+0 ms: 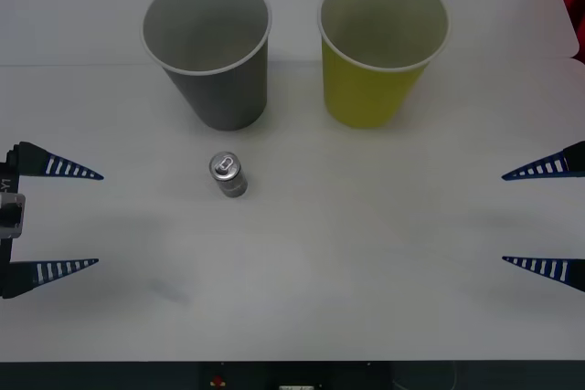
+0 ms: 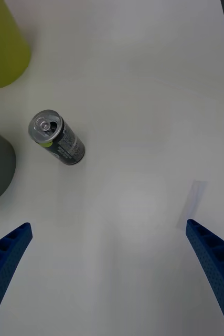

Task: Put the can into the green bin and the plastic bottle into the gray bin

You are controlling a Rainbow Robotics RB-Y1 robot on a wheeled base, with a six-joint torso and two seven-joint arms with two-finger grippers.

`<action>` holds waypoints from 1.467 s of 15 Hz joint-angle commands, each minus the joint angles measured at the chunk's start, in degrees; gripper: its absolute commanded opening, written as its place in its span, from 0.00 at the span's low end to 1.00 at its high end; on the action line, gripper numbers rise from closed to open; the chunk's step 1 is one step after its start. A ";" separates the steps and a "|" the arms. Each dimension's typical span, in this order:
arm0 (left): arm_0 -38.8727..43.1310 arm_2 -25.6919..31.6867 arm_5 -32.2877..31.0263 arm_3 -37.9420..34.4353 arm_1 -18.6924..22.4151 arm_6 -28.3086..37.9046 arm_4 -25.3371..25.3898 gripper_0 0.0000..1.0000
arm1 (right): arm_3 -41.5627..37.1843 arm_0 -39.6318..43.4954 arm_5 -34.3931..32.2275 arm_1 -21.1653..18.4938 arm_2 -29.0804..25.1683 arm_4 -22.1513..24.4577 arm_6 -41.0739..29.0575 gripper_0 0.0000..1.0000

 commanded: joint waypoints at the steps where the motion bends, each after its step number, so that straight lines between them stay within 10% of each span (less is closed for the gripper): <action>1: 0.00 0.00 0.00 0.00 0.00 0.00 0.00 1.00 | 0.00 0.00 0.00 0.00 0.00 0.00 0.00 1.00; 22: -3.31 -12.63 2.07 18.58 -5.76 -3.44 16.20 1.00 | 0.00 0.00 0.00 0.00 0.00 0.00 0.00 1.00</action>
